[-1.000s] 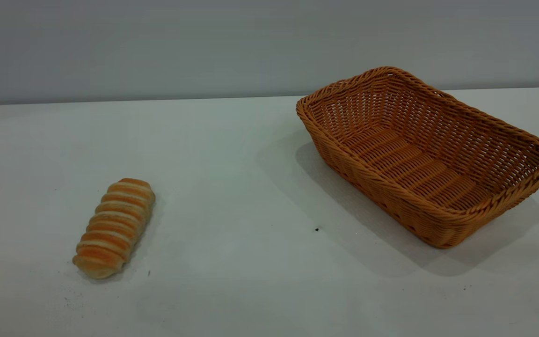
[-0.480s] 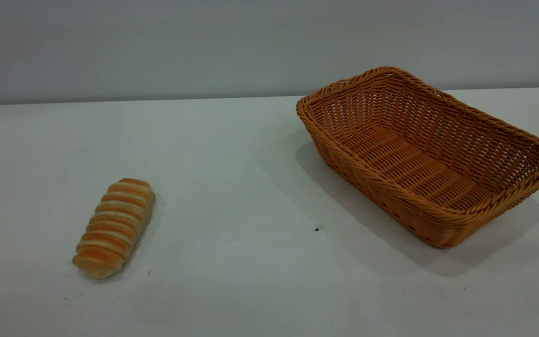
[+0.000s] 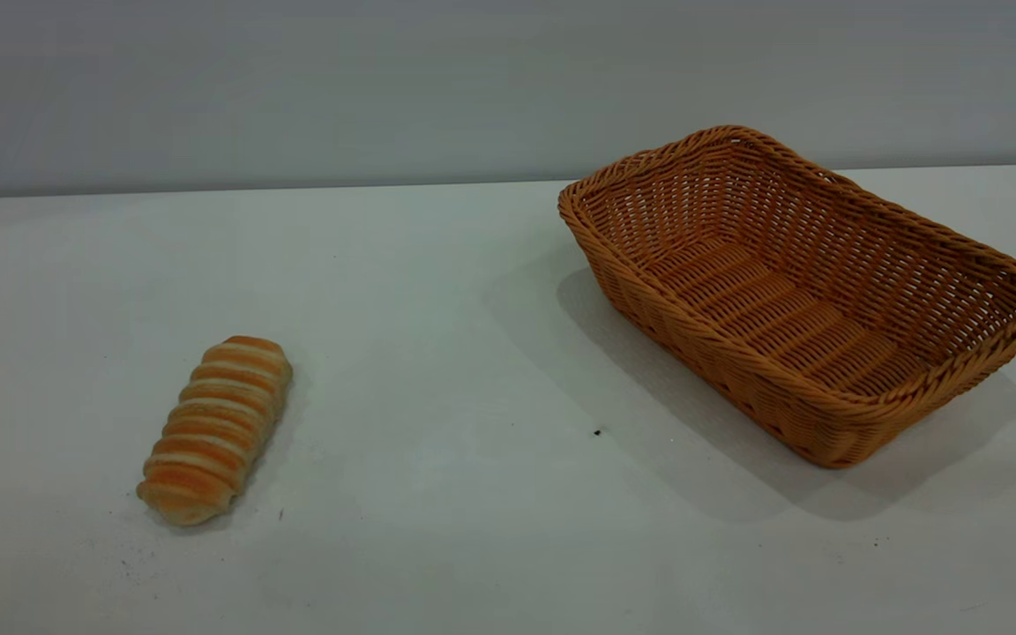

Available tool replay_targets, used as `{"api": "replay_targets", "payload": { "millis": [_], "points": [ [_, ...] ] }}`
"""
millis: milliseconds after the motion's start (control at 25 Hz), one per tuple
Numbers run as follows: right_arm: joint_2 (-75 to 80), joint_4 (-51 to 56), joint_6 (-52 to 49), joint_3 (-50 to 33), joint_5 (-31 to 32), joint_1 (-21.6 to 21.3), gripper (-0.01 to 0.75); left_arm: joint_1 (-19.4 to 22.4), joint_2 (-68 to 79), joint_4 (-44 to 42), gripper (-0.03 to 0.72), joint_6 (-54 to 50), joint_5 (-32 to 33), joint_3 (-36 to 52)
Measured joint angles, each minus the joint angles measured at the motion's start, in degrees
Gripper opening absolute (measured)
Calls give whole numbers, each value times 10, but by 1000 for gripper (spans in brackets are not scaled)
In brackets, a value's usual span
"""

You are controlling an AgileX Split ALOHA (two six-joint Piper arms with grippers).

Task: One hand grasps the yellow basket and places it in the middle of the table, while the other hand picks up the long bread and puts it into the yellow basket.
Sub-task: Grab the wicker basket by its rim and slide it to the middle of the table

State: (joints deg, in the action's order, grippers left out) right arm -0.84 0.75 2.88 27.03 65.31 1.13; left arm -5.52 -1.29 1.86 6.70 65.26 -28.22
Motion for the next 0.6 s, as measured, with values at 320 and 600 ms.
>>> {"api": "replay_targets", "payload": {
  "millis": [320,600],
  "points": [
    [0,6,-2,0,0,17,536,-43,7,-2,540,-5,0,0],
    [46,21,-109,19,-83,29,536,-44,128,-52,483,-82,-54,-4]
  ]
}}
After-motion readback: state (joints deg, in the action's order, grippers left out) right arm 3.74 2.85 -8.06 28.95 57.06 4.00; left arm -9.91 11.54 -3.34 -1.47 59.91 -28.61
